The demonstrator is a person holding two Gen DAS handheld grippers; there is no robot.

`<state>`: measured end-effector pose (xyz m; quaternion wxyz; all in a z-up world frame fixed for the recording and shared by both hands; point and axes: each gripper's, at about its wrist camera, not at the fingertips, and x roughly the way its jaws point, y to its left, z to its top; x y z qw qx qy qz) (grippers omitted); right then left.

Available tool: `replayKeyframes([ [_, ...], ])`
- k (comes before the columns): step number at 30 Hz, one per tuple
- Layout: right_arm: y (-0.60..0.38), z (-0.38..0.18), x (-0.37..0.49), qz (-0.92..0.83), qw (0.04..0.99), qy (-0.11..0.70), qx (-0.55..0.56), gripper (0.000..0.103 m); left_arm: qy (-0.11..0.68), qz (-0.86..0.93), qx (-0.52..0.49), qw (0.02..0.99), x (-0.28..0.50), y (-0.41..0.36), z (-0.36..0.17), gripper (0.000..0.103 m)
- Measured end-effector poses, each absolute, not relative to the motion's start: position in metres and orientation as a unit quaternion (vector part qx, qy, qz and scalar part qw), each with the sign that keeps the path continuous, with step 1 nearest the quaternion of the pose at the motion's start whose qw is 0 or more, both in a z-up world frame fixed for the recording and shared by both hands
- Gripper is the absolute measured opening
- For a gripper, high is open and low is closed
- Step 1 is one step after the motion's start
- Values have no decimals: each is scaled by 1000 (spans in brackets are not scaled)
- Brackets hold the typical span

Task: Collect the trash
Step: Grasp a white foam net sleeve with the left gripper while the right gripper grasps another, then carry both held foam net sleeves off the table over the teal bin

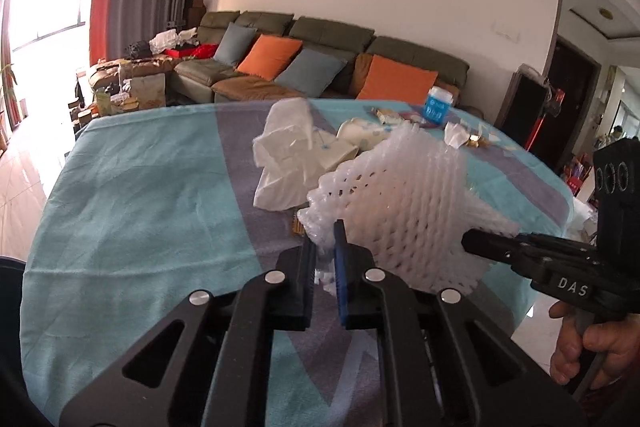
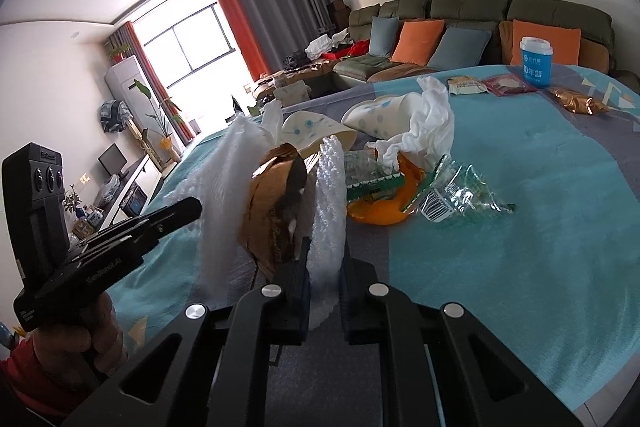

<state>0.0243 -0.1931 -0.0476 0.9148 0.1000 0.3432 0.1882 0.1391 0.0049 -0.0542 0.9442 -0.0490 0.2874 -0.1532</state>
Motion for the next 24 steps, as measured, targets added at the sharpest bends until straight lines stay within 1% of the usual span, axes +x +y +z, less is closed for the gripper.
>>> replayKeyframes([
  [13,-200,-22,4,160,936,305,74,10,222,-132,-71,963,89,26,-6,8],
  [24,-205,27,-12,152,961,227,39,10,173,-65,-90,979,43,67,29,8],
])
